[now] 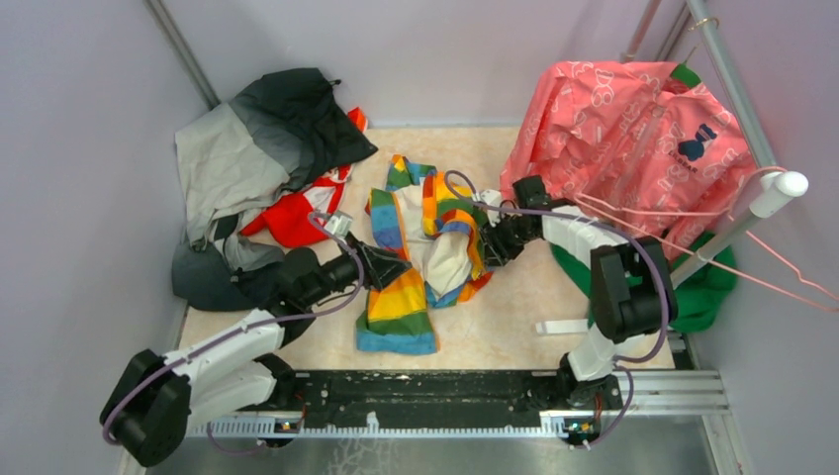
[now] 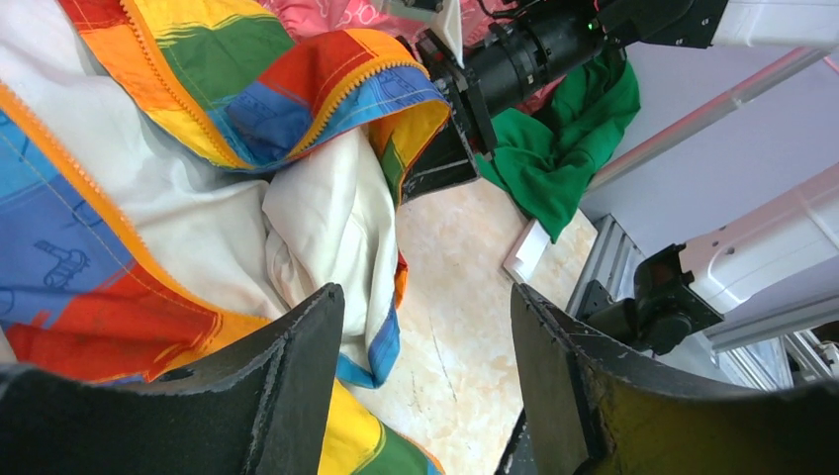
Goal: Zip up the jacket
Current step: Place the jacket at the center of the board, then pick up the jacket from the center of the board.
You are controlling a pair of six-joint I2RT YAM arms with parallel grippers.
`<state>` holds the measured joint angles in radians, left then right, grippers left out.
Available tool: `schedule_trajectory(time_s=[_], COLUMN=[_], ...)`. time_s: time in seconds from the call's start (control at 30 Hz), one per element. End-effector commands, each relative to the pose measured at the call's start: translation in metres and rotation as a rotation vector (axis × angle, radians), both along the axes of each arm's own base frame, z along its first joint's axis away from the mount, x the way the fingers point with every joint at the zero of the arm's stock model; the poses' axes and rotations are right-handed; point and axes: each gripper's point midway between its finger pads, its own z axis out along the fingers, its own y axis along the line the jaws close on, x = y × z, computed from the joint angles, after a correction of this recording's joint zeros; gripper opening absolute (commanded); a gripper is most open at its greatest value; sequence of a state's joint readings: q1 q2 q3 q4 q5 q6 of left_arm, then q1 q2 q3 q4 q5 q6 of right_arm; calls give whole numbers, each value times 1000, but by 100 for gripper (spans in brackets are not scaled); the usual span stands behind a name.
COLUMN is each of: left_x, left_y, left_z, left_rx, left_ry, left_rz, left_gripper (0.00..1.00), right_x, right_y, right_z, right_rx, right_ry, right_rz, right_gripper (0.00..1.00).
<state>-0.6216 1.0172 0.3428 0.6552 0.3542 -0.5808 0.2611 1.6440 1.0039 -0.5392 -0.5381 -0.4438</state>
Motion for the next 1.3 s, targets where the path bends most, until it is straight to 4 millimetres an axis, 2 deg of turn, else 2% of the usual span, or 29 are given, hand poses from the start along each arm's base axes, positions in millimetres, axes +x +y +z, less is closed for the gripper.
schedule_trajectory(time_s=[0.0, 0.2, 0.4, 0.57, 0.73, 0.83, 0.87, 0.9, 0.97, 1.0, 1.07, 1.13, 1.2, 1.27], left_x=[-9, -20, -32, -43, -61, -71, -74, -77, -81, -82, -85, -86, -85, -81], left_y=[12, 19, 27, 29, 25, 18, 14, 7, -1, -2, 3, 8, 3, 0], left_z=[-7, -6, -17, -25, -49, -65, -69, -64, -70, -76, -95, -113, -123, -131], left_rx=[5, -5, 29, 36, 129, 225, 265, 293, 374, 422, 532, 619, 640, 670], left_ry=[51, 62, 137, 232, 365, 429, 437, 434, 464, 493, 571, 618, 636, 641], left_rz=[32, 32, 32, 26, -21, 0, 17, 28, 92, 129, 210, 263, 282, 306], left_gripper=[69, 70, 72, 70, 63, 63, 64, 65, 68, 80, 85, 86, 86, 81], right_x=[13, 3, -18, -52, -100, -131, -136, -141, -143, -141, -140, -139, -137, -138], right_y=[2, -1, -2, 3, 18, 31, 34, 38, 45, 50, 56, 58, 59, 60], right_z=[42, 49, 61, 78, 94, 96, 93, 89, 81, 78, 75, 73, 73, 73], right_rx=[61, 84, 121, 185, 347, 483, 485, 475, 440, 420, 390, 377, 374, 377], right_ry=[-139, -160, -198, -279, -337, -369, -366, -350, -323, -322, -314, -308, -302, -297], right_rz=[1, 19, 96, 242, 460, 594, 624, 646, 668, 674, 682, 672, 655, 650], right_gripper=[43, 55, 57, 58, 58, 72, 73, 73, 72, 71, 71, 71, 71, 71])
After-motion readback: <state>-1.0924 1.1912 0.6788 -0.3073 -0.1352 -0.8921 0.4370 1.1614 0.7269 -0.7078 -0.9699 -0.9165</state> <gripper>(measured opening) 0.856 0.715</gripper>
